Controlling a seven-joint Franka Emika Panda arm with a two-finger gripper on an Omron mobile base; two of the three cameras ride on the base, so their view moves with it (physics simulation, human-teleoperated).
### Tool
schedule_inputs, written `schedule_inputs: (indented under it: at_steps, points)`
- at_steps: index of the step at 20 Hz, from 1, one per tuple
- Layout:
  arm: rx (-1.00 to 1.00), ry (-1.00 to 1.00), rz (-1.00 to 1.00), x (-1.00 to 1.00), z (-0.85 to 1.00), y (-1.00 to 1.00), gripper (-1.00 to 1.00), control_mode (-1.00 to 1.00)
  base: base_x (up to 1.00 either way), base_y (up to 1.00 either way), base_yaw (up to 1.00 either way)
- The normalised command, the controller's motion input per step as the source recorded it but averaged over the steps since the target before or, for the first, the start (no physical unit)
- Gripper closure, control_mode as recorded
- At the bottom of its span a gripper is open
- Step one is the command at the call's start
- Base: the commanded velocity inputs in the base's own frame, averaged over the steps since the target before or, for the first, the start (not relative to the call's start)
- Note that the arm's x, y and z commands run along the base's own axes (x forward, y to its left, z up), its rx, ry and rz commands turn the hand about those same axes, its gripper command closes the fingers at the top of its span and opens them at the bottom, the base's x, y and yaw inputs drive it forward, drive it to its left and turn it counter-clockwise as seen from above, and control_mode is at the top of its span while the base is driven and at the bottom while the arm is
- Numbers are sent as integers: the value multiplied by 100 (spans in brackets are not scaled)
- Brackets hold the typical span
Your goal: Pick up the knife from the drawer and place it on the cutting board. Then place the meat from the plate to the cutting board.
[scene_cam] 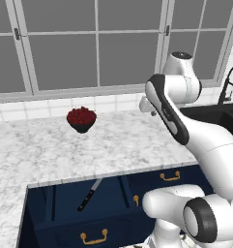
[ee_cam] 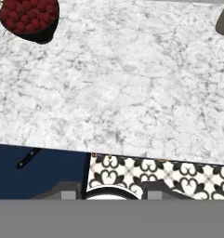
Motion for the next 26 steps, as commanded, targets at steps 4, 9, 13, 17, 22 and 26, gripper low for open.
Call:
schedule_inputs:
  at_steps: [4,9,13,17,22,26]
  points:
    - [0,-4,0,2,-6,0,-100,-100,0,0,0]
    - [0,0,0,-1,-7,-5,-100,-100,0,0,0]
    - [-16,10,4,0,-38,4,-100,100,0,2,7]
    - [0,0,0,0,0,0,-100,100,-22,-9,34]
    - [0,0,0,0,0,0,-100,100,-21,-62,50]
    - [0,0,0,0,0,0,-100,100,-20,-72,61]
